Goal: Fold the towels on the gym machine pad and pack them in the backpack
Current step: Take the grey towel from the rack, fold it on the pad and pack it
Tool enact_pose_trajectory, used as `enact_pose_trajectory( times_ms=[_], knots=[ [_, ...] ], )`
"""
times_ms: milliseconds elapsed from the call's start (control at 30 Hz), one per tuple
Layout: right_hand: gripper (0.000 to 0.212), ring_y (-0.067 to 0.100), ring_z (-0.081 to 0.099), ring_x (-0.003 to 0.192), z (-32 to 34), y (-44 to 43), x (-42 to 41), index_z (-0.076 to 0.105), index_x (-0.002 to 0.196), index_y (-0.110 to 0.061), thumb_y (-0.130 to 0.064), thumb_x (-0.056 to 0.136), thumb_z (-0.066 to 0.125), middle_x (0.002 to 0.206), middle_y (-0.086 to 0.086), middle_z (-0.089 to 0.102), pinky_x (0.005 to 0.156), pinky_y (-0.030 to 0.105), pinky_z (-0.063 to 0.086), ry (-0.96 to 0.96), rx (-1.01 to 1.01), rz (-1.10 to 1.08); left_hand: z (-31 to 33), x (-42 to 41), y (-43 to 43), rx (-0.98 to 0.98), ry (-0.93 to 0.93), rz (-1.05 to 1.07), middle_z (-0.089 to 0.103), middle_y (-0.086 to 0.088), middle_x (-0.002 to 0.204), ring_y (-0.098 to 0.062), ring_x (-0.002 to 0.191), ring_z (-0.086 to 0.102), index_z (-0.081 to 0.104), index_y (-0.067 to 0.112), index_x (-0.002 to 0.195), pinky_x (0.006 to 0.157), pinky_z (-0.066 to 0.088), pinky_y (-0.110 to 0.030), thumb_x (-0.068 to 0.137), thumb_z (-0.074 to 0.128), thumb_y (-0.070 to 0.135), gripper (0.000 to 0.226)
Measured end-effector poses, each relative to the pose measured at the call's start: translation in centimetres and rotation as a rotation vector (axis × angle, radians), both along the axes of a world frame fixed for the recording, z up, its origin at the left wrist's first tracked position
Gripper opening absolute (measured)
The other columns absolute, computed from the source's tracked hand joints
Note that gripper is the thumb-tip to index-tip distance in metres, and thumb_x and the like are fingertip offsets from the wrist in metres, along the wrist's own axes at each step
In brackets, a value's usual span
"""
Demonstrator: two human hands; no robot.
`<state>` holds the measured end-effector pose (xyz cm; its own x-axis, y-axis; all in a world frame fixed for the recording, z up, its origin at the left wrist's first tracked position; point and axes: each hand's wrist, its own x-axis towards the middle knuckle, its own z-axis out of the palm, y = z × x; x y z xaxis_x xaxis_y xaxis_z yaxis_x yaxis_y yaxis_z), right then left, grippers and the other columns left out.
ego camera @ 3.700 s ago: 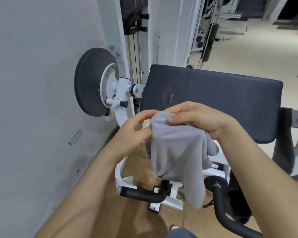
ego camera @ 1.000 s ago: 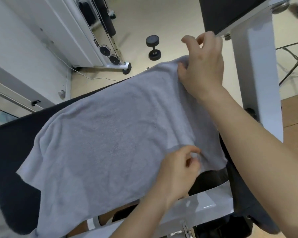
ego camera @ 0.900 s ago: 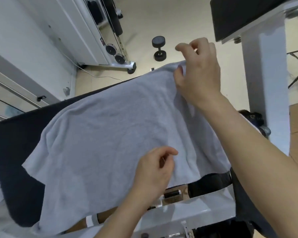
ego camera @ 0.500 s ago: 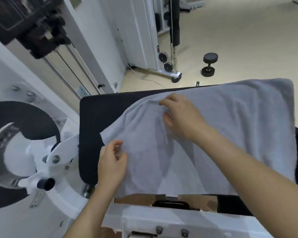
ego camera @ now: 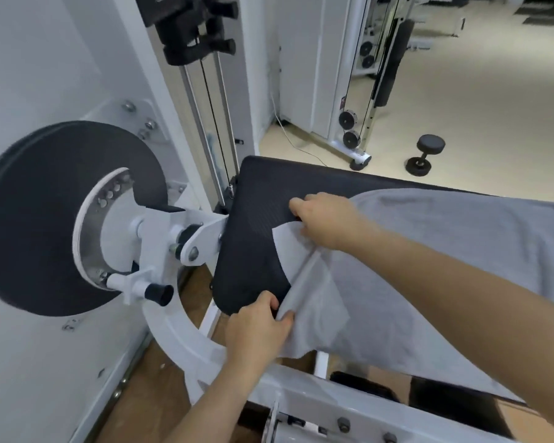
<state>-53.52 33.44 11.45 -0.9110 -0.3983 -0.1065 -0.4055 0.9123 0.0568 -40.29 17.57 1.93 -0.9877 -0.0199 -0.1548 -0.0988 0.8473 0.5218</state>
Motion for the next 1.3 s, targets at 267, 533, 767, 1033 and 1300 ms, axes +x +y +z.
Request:
enact_pose_trajectory(
  times_ms=[267,533,767,1033,1300],
  knots=[
    [0.009,0.021,0.056,0.076,3.5,1.6,-5.3,0.053,0.089,-0.019,-0.026,0.091,0.058,0.086,-0.001,0.061,0.068,0.032,0.045,-0.092,-0.683,-0.301,1.6,-0.3,-2.2,0.536,-0.064,0.016,0.041,0.013,0.064,-0.001,0.055,0.041,0.038,0.022,0.076,0.054,0.036,-0.013,0.092,0.062,0.028,0.029],
    [0.024,0.022,0.064,0.097,4.1,-0.5,-9.5,0.07,0.108,-0.015,-0.02,0.086,0.063,0.1,0.004,0.071,0.086,0.032,0.052,-0.039,-0.624,-0.327,1.2,-2.7,-5.6,0.927,-0.025,0.561,0.063,0.009,0.109,-0.011,0.097,0.066,0.056,0.029,0.11,0.085,0.056,-0.035,0.085,0.073,0.015,0.033],
    [0.022,0.028,0.059,0.096,2.8,-3.7,-11.3,0.071,0.102,-0.016,-0.02,0.088,0.054,0.101,0.009,0.066,0.075,0.033,0.049,0.002,-0.498,-0.286,-1.2,-2.7,-6.5,0.89,-0.023,0.74,0.074,0.004,0.096,-0.019,0.093,0.069,0.071,0.027,0.097,0.086,0.056,-0.042,0.093,0.064,0.028,0.008],
    [0.02,0.034,0.057,0.089,1.9,-5.9,-11.9,0.072,0.096,-0.013,-0.011,0.087,0.053,0.093,0.012,0.064,0.066,0.032,0.042,0.294,-0.188,-0.085,-1.5,-2.8,-6.7,0.861,0.023,0.814,0.072,-0.002,0.088,-0.019,0.084,0.066,0.072,0.018,0.093,0.078,0.054,-0.033,0.088,0.069,0.032,0.015],
    [0.042,0.029,0.055,0.064,2.2,-6.8,-11.6,0.052,0.061,-0.01,-0.046,0.084,0.055,0.063,0.006,0.054,0.05,0.029,0.037,0.062,-0.499,-0.353,-2.1,-2.1,-6.9,0.829,-0.092,0.663,0.065,-0.016,0.095,-0.02,0.081,0.06,0.069,0.018,0.098,0.073,0.05,-0.028,0.08,0.079,0.021,0.02]
  ],
)
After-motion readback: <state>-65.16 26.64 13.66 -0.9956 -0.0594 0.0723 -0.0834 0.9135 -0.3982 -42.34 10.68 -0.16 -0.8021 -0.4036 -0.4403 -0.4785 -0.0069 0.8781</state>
